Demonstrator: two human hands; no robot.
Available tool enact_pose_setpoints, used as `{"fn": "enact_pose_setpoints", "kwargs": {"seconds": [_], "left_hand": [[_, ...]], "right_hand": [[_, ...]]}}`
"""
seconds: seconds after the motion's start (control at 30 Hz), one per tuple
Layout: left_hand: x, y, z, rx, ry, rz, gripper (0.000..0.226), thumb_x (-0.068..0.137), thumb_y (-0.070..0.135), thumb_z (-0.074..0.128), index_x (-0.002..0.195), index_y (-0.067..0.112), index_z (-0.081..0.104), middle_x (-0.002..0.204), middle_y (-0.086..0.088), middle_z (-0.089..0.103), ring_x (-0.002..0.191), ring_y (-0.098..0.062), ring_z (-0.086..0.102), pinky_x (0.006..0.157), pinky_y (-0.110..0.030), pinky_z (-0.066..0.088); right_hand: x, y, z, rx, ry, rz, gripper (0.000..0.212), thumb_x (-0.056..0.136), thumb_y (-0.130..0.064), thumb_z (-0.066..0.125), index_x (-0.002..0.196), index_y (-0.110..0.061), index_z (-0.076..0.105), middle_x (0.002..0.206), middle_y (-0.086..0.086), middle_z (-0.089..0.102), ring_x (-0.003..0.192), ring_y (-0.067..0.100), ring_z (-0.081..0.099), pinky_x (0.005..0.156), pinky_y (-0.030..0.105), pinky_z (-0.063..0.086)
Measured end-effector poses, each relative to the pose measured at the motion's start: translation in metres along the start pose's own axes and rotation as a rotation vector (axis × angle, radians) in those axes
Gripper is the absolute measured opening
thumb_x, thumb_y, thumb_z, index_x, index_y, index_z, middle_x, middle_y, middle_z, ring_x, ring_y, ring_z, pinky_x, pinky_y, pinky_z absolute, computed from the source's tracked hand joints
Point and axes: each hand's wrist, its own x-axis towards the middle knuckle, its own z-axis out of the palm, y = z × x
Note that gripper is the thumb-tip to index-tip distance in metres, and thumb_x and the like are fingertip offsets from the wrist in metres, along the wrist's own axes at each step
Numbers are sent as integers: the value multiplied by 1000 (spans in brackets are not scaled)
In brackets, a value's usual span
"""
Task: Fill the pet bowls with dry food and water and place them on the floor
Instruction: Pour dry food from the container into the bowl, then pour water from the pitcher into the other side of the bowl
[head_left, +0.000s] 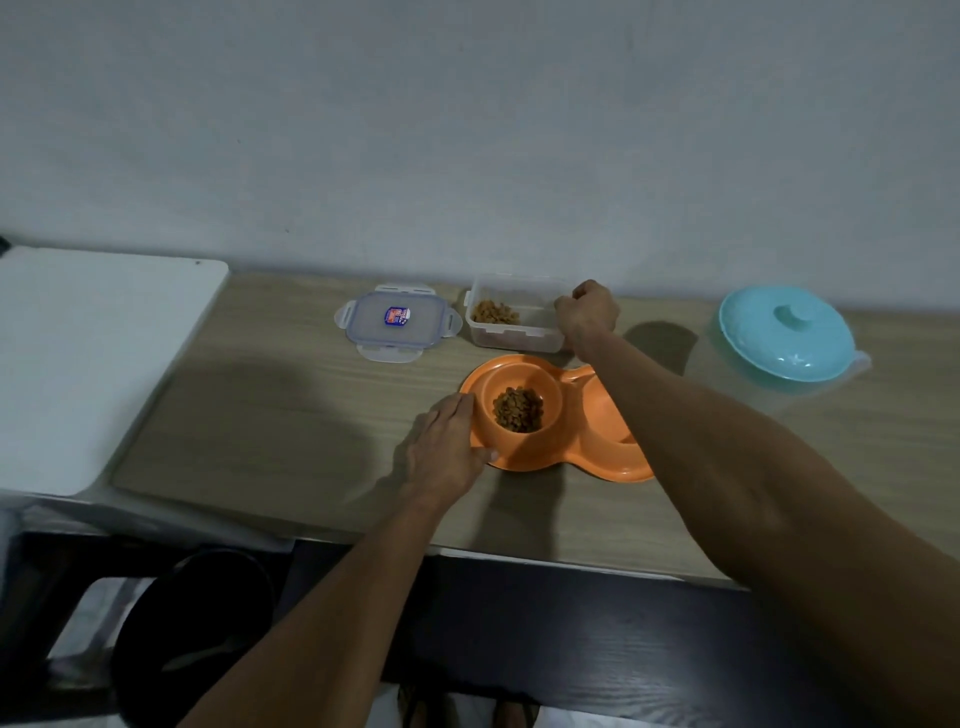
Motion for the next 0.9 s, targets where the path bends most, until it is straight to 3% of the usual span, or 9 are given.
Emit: {"fn": "enact_pose_setpoints", "kwargs": {"seconds": [0.2, 0.37, 0.47, 0.63, 0.9], "left_hand": [[0, -2, 1, 10, -2, 27, 87, 81, 45, 72, 151, 22, 26, 156, 3, 32, 142, -21, 30, 109, -40, 36], [0, -3, 1, 61, -14, 83, 87, 86, 46, 66, 154, 19, 18, 158, -3, 27, 143, -25, 28, 112, -40, 31], [-1, -7, -1, 7, -49, 132, 92, 86, 47, 64, 155, 22, 8, 159, -5, 23, 145, -29, 25, 114, -45, 28], [-3, 0, -17, -40, 117, 217, 86, 78, 56, 64, 146, 20, 27, 142, -5, 44, 132, -26, 43, 103, -41, 38], [4, 71, -9, 115, 15, 430, 88, 81, 61, 57, 149, 14, 28, 155, -8, 32, 142, -27, 28, 112, -44, 27]], "right_hand": [[0, 5, 4, -69, 15, 5, 25, 91, -15, 54, 110, -5, 66, 113, 18, 67, 105, 34, 63, 75, 29, 44], [-7, 4, -9, -132, 23, -26, 24, 92, -21, 57, 99, -2, 70, 103, 18, 71, 101, 34, 65, 80, 32, 49], [-18, -3, -31, -139, 71, -62, 25, 91, -24, 57, 91, -2, 68, 93, 18, 69, 101, 35, 64, 75, 31, 45], [-46, -22, -80, -166, 193, -180, 35, 94, -27, 52, 113, -1, 66, 115, 20, 67, 119, 36, 52, 91, 36, 44], [-63, -4, -172, -154, 434, -270, 29, 90, -24, 47, 95, -6, 68, 97, 14, 71, 97, 34, 60, 77, 36, 45]]}}
